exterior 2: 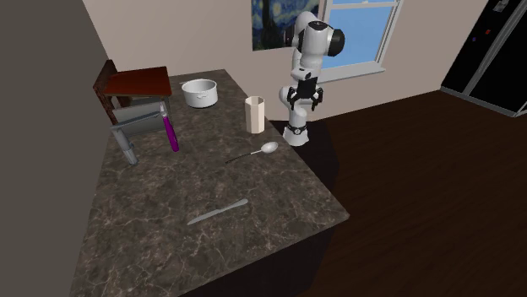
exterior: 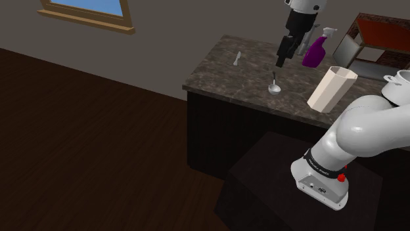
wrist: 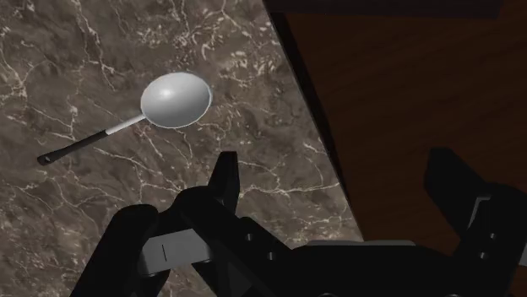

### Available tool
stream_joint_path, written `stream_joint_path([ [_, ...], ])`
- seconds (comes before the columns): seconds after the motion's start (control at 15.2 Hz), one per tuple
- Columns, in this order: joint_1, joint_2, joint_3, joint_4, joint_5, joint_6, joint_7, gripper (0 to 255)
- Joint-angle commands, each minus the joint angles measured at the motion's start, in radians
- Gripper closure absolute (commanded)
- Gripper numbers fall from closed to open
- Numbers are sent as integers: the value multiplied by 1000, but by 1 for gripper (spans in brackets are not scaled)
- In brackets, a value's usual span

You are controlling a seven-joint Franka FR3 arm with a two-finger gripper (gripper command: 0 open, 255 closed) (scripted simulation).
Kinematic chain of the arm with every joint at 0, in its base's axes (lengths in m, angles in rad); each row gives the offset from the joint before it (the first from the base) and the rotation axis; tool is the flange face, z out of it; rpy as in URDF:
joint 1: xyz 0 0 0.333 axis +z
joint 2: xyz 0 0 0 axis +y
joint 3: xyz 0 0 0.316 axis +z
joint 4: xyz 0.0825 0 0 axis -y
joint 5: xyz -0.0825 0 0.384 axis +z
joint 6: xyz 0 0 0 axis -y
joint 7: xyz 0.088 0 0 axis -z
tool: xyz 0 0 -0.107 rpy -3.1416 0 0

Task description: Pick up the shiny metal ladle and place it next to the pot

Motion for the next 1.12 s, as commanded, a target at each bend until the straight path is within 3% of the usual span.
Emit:
stream_joint_path([
  [0.0,0,0,0,0,0,0,0,0],
  [1.06,-261,391,-165,-14,51,444,390,0],
])
